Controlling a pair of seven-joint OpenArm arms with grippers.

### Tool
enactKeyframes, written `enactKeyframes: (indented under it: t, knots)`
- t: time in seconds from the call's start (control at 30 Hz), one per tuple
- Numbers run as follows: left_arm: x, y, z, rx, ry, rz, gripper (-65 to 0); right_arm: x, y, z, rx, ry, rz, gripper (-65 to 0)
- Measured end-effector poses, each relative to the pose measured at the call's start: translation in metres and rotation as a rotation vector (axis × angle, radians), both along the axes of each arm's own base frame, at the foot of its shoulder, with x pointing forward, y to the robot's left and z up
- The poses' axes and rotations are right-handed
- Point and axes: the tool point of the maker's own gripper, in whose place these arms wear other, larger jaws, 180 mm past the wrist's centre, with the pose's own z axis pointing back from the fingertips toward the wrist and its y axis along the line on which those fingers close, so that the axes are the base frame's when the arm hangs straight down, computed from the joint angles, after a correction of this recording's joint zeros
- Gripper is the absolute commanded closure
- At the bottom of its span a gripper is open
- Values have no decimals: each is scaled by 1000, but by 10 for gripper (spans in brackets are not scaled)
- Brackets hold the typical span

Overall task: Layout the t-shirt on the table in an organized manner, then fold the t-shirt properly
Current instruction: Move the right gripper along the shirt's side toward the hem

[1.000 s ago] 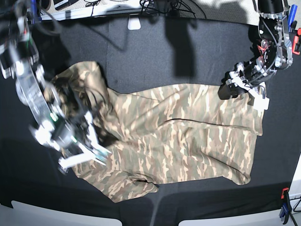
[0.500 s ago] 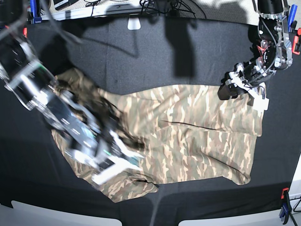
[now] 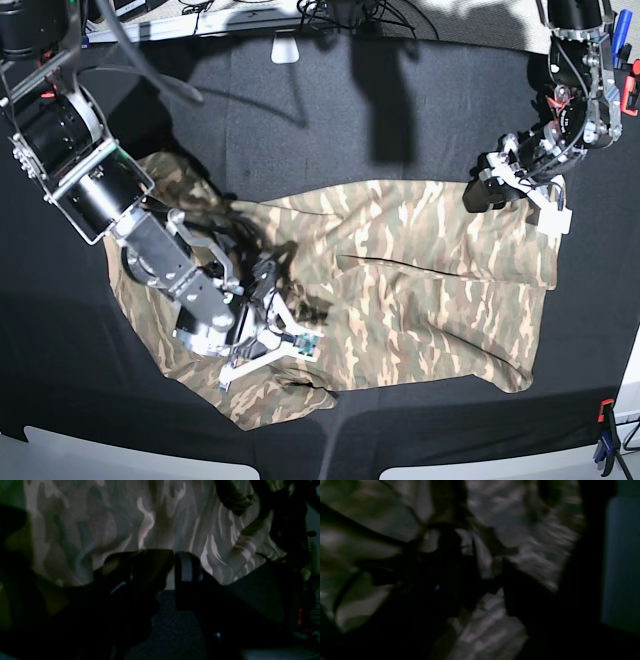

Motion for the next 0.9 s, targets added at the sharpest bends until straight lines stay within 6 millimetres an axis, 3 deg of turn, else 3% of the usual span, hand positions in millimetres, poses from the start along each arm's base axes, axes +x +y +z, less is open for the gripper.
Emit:
enactKeyframes:
  t: [0.2,0.33,0.43,0.57,0.7,0.8,0.9]
  knots:
    - [0,0,0,0,0,0,-192,-26,7,-12,99,186,-62,-304]
    - [0,0,0,0,0,0,-192,-25,-6,-10,115,193,-88,-303]
    - [0,0,0,0,0,0,-192,-26,-13,4,222,243,-87,-303]
    - [0,0,0,0,0,0,-192,-34,-8,42,466,340,-26,-303]
    - [0,0,0,0,0,0,-192,-18,-23,69,603,292,-105,-298]
    - [0,0,0,0,0,0,-192,-12,-51,59,555,255,-187,-298]
    - [0,0,0,0,0,0,-192,-17,-80,26,469,295,-282,-298]
